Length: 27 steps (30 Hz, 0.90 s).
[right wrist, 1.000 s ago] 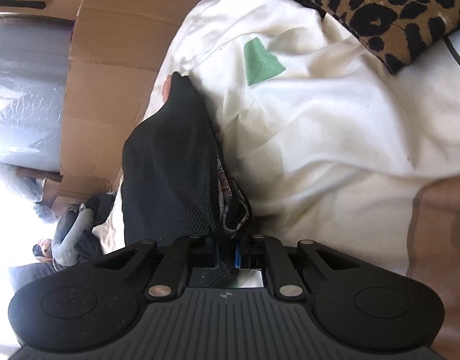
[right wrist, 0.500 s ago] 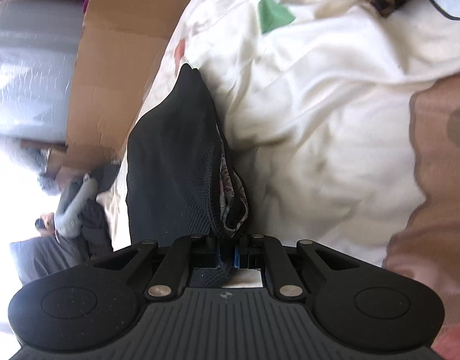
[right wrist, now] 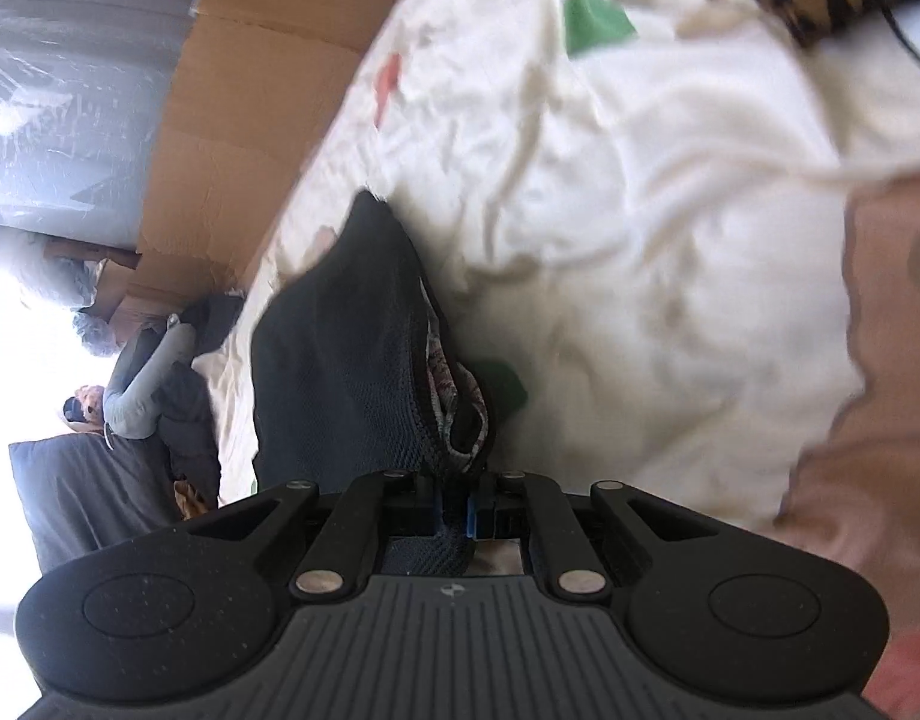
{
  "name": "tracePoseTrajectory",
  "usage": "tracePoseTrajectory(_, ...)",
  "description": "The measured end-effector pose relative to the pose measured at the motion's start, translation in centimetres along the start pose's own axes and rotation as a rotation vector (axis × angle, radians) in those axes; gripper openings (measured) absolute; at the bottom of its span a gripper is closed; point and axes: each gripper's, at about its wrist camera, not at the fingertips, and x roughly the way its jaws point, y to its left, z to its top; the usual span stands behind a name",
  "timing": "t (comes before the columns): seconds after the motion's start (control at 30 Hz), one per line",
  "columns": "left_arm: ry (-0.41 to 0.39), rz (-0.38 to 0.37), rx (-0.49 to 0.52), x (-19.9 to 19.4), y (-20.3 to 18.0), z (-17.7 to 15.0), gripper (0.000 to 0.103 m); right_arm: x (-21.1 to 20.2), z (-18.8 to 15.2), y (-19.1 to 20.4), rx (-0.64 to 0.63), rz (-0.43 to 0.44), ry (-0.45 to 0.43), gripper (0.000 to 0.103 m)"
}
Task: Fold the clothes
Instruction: 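Grasp the folded black shorts edge with both tools, then lift the folded black shorts up off the sheet with both tools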
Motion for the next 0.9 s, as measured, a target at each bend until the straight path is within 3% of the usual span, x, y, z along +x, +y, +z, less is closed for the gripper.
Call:
tracePoseTrajectory(0.57, 0.103, -0.199, 0.058, 1.1, -3.6, -0.2, 0.006, -1.2, 7.2, 2.5, -0.044, -0.005, -0.108, 0.005)
tracePoseTrajectory(0.9, 0.138, -0.309, 0.087, 4.7, -6.9, 1.0, 0.005, -0.2, 11.6, 3.9, -0.114, -0.019, -0.125, 0.005)
